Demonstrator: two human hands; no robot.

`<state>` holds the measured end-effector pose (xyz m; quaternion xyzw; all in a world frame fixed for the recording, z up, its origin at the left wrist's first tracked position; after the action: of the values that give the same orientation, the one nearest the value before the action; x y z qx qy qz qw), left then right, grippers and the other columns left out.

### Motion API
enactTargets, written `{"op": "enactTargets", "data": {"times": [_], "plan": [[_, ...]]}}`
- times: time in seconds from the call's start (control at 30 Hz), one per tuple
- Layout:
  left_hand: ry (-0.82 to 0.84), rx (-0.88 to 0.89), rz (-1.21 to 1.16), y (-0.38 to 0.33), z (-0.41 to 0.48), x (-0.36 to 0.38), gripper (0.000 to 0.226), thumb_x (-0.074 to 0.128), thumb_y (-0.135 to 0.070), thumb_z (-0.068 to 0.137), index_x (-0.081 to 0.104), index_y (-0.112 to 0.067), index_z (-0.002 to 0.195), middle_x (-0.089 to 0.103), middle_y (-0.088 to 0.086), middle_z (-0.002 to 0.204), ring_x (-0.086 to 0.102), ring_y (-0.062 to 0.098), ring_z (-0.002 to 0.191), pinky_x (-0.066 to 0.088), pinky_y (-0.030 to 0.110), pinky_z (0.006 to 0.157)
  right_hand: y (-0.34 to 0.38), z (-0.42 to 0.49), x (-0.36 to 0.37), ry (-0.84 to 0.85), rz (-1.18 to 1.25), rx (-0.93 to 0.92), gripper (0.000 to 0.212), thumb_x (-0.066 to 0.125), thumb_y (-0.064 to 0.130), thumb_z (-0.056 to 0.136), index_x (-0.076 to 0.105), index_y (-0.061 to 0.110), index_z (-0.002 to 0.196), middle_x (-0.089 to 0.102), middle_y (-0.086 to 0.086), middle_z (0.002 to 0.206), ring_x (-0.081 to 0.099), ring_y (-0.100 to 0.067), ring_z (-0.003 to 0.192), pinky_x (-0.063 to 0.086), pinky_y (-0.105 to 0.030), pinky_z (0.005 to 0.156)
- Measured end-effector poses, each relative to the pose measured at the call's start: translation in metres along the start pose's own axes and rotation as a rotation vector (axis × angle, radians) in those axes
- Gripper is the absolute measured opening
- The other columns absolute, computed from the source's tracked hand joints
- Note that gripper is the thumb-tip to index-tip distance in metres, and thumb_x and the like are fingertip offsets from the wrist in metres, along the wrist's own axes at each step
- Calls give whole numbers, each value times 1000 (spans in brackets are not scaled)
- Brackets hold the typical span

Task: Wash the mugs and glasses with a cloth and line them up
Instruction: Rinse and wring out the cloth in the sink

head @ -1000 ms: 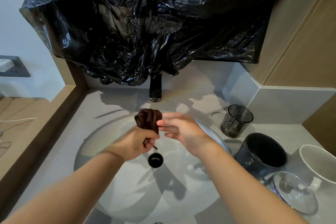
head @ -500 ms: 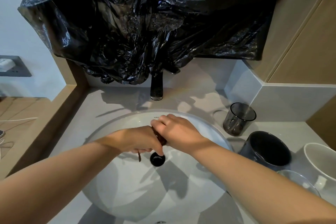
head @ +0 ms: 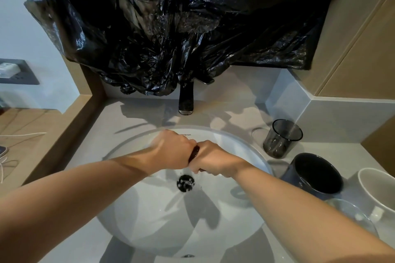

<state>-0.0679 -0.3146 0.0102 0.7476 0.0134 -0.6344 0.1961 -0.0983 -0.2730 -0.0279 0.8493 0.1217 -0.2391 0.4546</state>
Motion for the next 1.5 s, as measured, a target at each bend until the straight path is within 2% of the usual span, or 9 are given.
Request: {"op": "enactTargets", "data": {"times": [0.33, 0.43, 0.53, 0.6, 0.7, 0.83, 1.0, 1.27, 1.5], "plan": [[-75, -50, -292, 0, -1, 13, 17, 53, -37, 85, 45, -23, 90, 64, -6, 92, 62, 19, 90, 38, 36, 88, -17, 4, 6, 177, 11, 102, 15, 61, 6, 66, 47, 12, 67, 42, -5, 61, 34, -18, 52, 25, -24, 44], [174, -221, -820, 13, -10, 39, 14, 60, -26, 83, 52, -15, 88, 60, 1, 79, 59, 17, 68, 47, 31, 66, 1, 5, -8, 11, -62, -34, 35, 68, 12, 69, 52, 14, 100, 56, -7, 92, 54, -23, 73, 44, -27, 54], [419, -545, -1650, 17, -28, 77, 8, 60, -10, 84, 52, -7, 86, 50, 6, 59, 49, 15, 44, 53, 31, 57, 26, -9, -28, -231, -372, -310, 68, 61, 13, 81, 31, 24, 141, 31, 1, 145, 43, -21, 121, 39, -28, 93], [577, -619, -2002, 4, -39, 79, 7, 58, -3, 79, 51, -4, 83, 50, 9, 57, 52, 17, 42, 56, 31, 51, 42, -24, -23, -367, -732, -534, 77, 58, 6, 79, 26, 22, 147, 22, 3, 156, 26, -21, 137, 19, -31, 110], [822, -487, -2237, -21, -48, 64, 22, 69, 4, 58, 54, -2, 74, 53, 14, 59, 56, 21, 42, 45, 20, 33, 46, -29, -11, -548, -975, -729, 95, 72, -3, 59, 31, 14, 144, 32, -6, 153, 30, -28, 136, 24, -43, 109], [1072, -230, -2116, -43, -58, 56, 37, 80, 5, 45, 54, -9, 68, 46, 5, 53, 39, 8, 35, 29, 13, 26, 67, -46, -9, -706, -965, -991, 68, 74, 2, 69, 42, 13, 127, 54, -8, 126, 51, -29, 113, 30, -40, 100], [934, -213, -1719, -36, -48, 67, 23, 63, -12, 75, 45, -16, 61, 41, -3, 50, 26, 4, 35, 15, 13, 33, 79, -44, -7, -653, -1006, -1056, 25, 77, -5, 58, 62, 5, 76, 55, -7, 62, 53, -28, 58, 50, -33, 57], [525, -213, -1317, -11, -24, 63, 36, 74, -29, 73, 44, -15, 60, 37, -2, 50, 28, 14, 46, 19, 27, 46, 53, -13, -4, -266, -971, -561, 30, 49, 1, 90, 50, 2, 120, 52, -16, 116, 49, -32, 104, 42, -39, 80], [397, -383, -1013, 14, -8, 70, 16, 63, -14, 63, 47, -14, 65, 50, 2, 61, 43, 20, 56, 35, 27, 57, 36, 2, -10, -187, -826, -210, 23, 46, 4, 90, 45, 7, 113, 47, -11, 100, 46, -29, 86, 33, -31, 64]]}}
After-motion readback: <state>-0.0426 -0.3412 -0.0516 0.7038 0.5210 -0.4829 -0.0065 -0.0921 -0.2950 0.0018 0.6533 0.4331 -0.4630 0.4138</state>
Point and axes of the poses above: each hand's wrist, its own z-axis towards the middle knuckle, its own x-axis out of the palm, y = z × x, the point moved 10 cm from there along z, towards the middle knuckle
